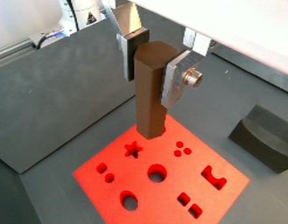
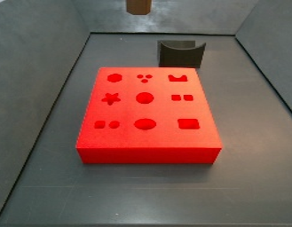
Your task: Insert the hexagon object.
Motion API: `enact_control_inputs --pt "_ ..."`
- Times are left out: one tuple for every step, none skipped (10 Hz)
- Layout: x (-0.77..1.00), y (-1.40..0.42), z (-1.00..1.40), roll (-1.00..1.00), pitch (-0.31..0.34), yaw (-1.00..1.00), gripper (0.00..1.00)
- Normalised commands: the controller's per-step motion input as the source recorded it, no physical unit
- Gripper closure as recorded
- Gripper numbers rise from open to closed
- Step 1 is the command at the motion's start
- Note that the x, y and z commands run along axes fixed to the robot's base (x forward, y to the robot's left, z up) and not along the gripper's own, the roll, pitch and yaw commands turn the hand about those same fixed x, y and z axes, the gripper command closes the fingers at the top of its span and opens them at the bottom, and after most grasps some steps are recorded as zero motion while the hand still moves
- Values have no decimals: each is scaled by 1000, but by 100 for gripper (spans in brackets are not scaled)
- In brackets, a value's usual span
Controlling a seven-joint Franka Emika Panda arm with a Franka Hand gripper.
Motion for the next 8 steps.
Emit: enact_control_inputs --pt "0 0 0 0 -14 0 100" --pt "0 217 -166 -64 20 0 100" --pt "3 551 -494 -170 10 0 100" --pt "3 489 -317 -51 0 -489 100" --pt "66 363 -431 0 14 -694 100" --pt "0 434 -520 0 44 -620 100" --pt "-346 397 -769 109 51 -380 100" --pt "-203 137 -720 110 53 -749 100"
